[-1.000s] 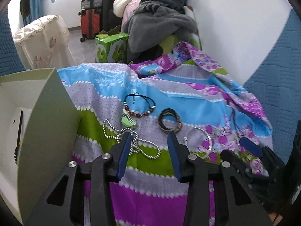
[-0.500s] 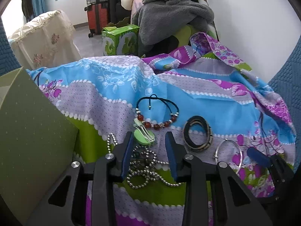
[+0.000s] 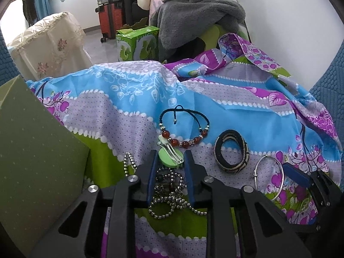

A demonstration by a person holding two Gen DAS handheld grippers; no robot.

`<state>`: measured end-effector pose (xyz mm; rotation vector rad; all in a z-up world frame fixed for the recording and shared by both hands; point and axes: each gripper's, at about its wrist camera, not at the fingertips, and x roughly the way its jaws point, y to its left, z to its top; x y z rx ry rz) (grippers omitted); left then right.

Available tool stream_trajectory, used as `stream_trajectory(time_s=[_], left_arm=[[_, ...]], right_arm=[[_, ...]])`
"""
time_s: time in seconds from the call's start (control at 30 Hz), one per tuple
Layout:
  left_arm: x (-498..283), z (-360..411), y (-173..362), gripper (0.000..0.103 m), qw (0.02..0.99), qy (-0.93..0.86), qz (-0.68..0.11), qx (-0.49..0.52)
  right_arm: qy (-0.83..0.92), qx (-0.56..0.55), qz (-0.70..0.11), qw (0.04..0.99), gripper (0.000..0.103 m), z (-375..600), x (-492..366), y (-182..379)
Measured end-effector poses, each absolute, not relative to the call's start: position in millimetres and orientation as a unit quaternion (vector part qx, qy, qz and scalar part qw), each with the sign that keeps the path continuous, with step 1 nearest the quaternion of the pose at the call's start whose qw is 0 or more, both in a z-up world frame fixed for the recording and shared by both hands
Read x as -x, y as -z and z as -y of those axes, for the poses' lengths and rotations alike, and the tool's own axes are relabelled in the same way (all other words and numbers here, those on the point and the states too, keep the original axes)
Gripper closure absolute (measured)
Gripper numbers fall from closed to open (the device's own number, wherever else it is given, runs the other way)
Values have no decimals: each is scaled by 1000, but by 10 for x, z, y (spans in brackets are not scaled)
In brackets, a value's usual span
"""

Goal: Organize jewelry
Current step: 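Grasp the green-and-silver hair clip with the left tool while the right tool grasps the silver bangle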

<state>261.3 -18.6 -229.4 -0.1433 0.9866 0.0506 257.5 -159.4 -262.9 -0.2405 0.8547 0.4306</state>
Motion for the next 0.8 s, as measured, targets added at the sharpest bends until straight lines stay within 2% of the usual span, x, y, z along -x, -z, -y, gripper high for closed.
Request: stream_trajectory(time_s=[0.43,0.8], left_arm=[[-2469,213,2135,78,881,0,-465,88],[-2220,192,1824,79,888,35,-447,105]], right_arm=[[-200,87,-429,877,37,1691,-2551,2576],[-177,81,-409,892,37,1715,-2344,2320]])
